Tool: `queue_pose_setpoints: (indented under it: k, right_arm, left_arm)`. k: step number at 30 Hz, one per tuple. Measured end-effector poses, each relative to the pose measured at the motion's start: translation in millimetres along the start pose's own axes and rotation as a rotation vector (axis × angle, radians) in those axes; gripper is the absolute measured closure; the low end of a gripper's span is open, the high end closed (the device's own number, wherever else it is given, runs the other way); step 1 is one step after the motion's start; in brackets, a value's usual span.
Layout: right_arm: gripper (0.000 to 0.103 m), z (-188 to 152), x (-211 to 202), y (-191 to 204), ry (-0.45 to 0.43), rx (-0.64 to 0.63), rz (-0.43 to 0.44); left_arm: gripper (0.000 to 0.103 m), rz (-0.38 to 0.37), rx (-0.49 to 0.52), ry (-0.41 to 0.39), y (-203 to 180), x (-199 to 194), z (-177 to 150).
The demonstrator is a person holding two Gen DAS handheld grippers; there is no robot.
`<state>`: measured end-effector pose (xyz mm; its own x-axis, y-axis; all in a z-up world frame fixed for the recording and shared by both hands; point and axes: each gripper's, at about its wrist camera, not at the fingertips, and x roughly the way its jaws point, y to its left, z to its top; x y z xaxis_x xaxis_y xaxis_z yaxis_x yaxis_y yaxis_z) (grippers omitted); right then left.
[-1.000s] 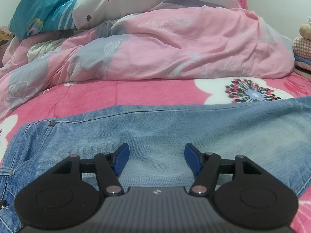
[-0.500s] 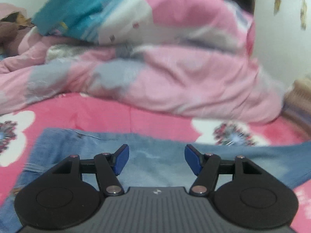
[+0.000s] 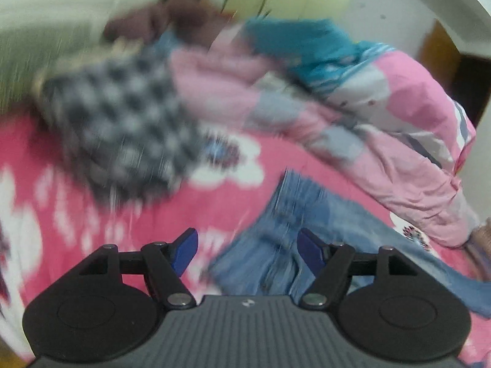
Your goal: Fold clothes
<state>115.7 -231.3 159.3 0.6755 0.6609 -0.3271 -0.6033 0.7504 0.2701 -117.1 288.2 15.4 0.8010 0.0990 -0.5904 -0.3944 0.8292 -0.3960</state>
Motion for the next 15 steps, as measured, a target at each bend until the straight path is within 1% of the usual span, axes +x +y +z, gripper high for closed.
queue_pose_setpoints:
  k: [2,4,5,7,10,11,12,15]
  right_arm:
    - [0.041,-0.5,47.1,20.7,0.102,0.058,0.075]
    - [0.041,-7.3,94.2,43.0,0.217,0.127,0.130]
    - [0.041,-13.8,118.9,57.0,0.273,0.142,0.150]
    - [0.041,-30.2,162.9,89.8,0.361,0.120,0.162]
    - [0.041,-57.8,223.7,137.3,0.451,0.000,0.151]
    - [0.041,-67.1,241.7,150.9,0.471,-0.045,0.149]
    - [0.042,-75.0,257.0,161.5,0.485,-0.087,0.148]
    - [0.043,-96.4,299.1,189.6,0.508,-0.235,0.145]
  left_arm:
    - [0.031,-0.055,-0.074,0.050,17.4,14.3,-12.2]
    - [0.031,-0.102,-0.119,0.082,28.2,33.2,-23.0]
    - [0.033,-0.111,-0.124,0.086,32.0,40.7,-26.8]
    - [0.035,-0.128,-0.133,0.093,39.1,55.3,-34.4]
    - [0.041,-0.148,-0.129,0.080,43.8,70.6,-42.9]
    - [0.044,-0.148,-0.123,0.070,44.8,74.6,-45.5]
    - [0.049,-0.142,-0.114,0.054,44.8,75.9,-47.9]
    - [0.052,-0.135,-0.094,0.010,44.6,78.7,-55.0]
